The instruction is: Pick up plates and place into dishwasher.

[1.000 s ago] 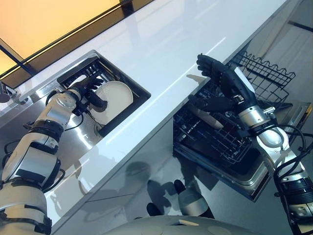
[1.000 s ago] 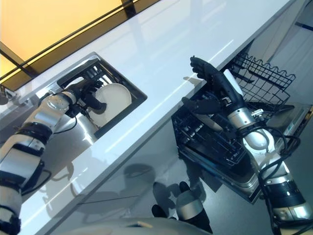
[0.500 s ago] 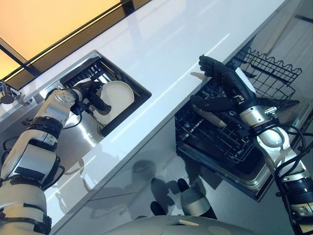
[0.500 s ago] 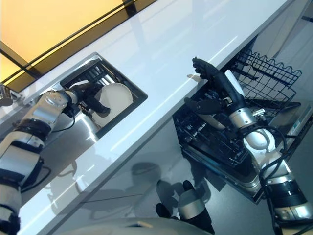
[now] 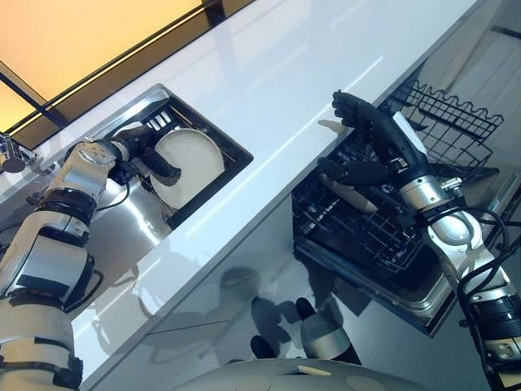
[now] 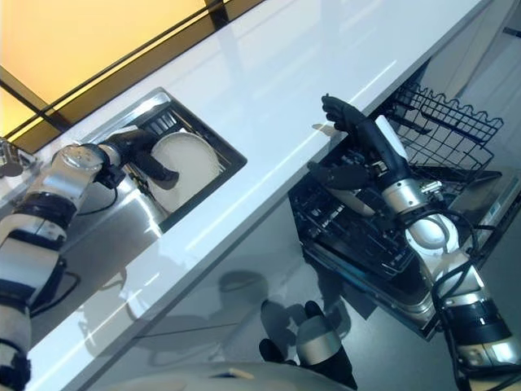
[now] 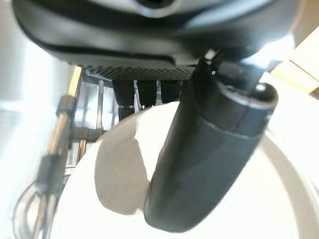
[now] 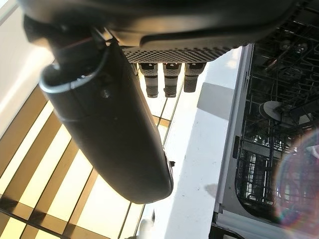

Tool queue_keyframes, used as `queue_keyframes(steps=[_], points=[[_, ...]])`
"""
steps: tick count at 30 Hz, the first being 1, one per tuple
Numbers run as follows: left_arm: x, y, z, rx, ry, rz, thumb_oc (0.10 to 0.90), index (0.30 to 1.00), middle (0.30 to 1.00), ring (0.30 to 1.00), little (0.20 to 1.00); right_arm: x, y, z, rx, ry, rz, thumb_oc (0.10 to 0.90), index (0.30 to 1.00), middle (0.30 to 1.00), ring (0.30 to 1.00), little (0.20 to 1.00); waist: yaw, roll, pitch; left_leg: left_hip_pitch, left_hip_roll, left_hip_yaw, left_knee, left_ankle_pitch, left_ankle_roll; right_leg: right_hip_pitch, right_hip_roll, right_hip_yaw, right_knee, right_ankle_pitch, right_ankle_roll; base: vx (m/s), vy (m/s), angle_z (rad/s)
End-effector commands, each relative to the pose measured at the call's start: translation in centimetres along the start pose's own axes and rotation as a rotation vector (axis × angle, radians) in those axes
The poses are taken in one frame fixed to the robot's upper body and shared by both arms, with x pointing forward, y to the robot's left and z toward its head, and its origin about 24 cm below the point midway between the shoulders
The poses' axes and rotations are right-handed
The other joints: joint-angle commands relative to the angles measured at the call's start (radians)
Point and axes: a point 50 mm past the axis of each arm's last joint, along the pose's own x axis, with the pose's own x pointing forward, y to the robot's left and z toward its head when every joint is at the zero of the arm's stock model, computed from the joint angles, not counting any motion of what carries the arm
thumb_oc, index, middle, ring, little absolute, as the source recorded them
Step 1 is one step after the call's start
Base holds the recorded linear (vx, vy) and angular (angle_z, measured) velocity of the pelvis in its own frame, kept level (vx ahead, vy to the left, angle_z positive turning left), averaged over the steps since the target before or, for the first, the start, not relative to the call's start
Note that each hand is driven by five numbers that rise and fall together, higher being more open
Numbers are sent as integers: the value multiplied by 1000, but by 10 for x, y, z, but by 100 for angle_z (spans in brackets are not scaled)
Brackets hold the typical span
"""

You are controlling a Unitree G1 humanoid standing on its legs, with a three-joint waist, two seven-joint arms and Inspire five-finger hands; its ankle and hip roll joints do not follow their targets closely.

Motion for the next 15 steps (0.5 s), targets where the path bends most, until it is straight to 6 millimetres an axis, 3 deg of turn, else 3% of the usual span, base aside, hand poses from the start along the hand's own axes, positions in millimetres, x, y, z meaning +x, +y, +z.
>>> queue_keyframes(steps=[1,15], points=[[4,-4,4,8,-28,-19,100,300,300,300,200,14,-32,51,-83,-269,-115,800,900,900,900,900,23,-7,-109,-30,-26,8,57,-75,10,-53,-2,-39,64,-54,114,0,0,0],[-1,5,2,-96,-52,-14,100,300,300,300,200,16,-32,54,-88,-294,-111,800,900,900,900,900,38,-20,-128,-25,-22,0,44,-66,5,-45,4,-48,55,-50,111,-26,8,0]])
